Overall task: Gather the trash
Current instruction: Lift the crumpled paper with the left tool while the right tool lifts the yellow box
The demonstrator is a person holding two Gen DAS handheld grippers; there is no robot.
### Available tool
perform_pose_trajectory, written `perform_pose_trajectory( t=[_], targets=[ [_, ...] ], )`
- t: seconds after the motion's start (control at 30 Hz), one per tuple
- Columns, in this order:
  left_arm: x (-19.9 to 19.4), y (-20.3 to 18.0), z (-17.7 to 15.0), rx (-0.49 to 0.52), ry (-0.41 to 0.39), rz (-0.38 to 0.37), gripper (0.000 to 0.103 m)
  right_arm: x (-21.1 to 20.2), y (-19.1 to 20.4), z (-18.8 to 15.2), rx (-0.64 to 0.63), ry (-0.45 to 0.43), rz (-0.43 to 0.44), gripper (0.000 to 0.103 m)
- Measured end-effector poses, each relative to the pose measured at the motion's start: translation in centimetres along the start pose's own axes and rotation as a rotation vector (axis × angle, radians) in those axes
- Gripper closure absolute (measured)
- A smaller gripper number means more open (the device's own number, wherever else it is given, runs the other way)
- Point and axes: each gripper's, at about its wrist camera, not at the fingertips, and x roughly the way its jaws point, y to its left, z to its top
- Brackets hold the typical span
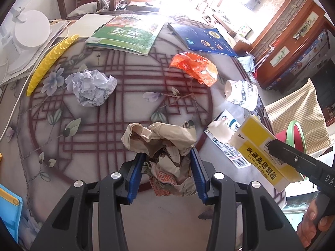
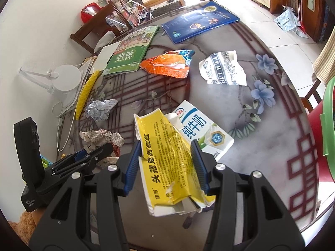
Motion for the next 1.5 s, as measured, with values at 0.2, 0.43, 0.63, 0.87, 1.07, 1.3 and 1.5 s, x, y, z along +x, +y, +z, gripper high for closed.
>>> perform_pose_trajectory(
  t=[0.2,0.43,0.63,0.87,1.07,1.3,1.5],
  targets=[
    [0.4,-1.0,-0.2,0.013,0.012,0.000,0.062,-0.7,-1.0,-0.2,0.013,-0.004,0.001,0.056],
    [0.6,-2.2,-0.5,0.032,0.020,0.008,0.062,-1.1,-2.4,-0.4,0.035,-0.006,0.007,0.056],
    [0.8,-3.4,-0.8,0.039,0.028,0.018,0.062,-1.7,-3.6,-0.4,0.046,-0.012,0.017,0.056],
    [0.7,-5.1,-1.0,0.043,0.018,0.029,0.062,-2.7,-5.1,-0.3,0.050,-0.022,0.031,0.056],
    [0.4,-7.2,-1.2,0.039,-0.001,0.039,0.062,-4.3,-7.3,0.3,0.048,-0.038,0.038,0.056],
    [0.3,-10.3,-1.2,0.022,-0.022,0.042,0.062,-6.2,-10.3,0.9,0.046,-0.054,0.044,0.056],
    [0.5,-13.6,-1.2,0.049,-0.029,0.033,0.062,-8.3,-13.3,1.3,0.067,-0.086,0.037,0.056]
  ],
)
